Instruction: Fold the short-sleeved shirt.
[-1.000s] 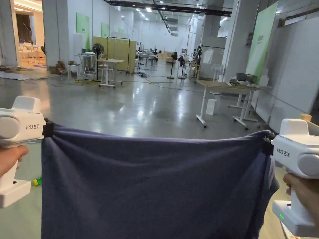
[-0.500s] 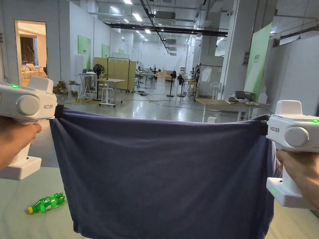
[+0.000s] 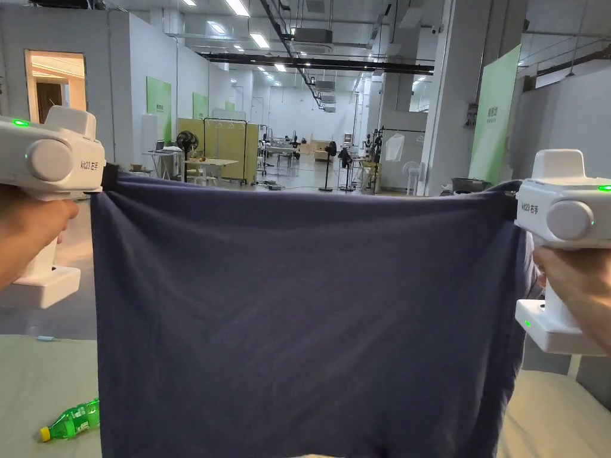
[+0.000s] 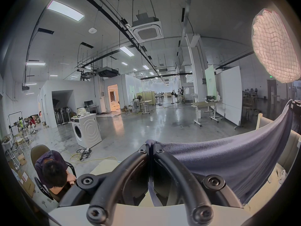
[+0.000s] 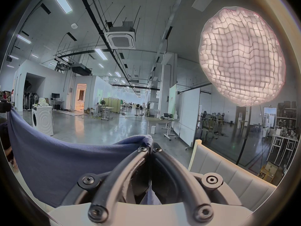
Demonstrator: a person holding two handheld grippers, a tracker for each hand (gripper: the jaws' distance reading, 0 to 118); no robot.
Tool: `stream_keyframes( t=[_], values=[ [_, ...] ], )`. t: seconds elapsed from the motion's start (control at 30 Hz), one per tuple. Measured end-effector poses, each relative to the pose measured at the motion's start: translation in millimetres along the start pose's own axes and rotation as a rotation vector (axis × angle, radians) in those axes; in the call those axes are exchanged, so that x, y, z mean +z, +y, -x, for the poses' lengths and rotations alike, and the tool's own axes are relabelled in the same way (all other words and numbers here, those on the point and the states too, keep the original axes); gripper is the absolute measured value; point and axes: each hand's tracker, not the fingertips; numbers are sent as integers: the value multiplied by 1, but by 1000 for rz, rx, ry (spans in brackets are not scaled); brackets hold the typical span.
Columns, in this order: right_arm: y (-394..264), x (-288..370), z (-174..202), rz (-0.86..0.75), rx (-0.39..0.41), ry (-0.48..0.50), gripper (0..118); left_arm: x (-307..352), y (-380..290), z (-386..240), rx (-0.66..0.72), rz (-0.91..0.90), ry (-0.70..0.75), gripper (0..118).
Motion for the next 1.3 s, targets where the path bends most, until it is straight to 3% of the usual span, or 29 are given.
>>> stream_keyframes(
  t=[0.2, 0.43, 0.77, 0.97, 1.27, 1.3],
  values=[
    [14, 18, -2, -45, 9, -6, 0, 15, 4, 5, -10, -24, -6, 4],
    [-29, 55, -3, -18, 27, 22, 0, 45, -43, 14, 3, -6, -36, 4],
    [-142, 160, -3, 81, 69, 92, 0, 124, -178, 25, 1, 106, -93, 4],
    [-195, 251, -2, 142, 97, 134, 1, 193, -257, 34, 103, 167, -122, 4],
    [-271, 367, -7, 325, 120, 190, 1, 290, -378, 37, 99, 383, -160, 4],
    [-282, 379, -8, 397, 93, 205, 1, 299, -389, 38, 100, 401, -162, 4]
  ],
)
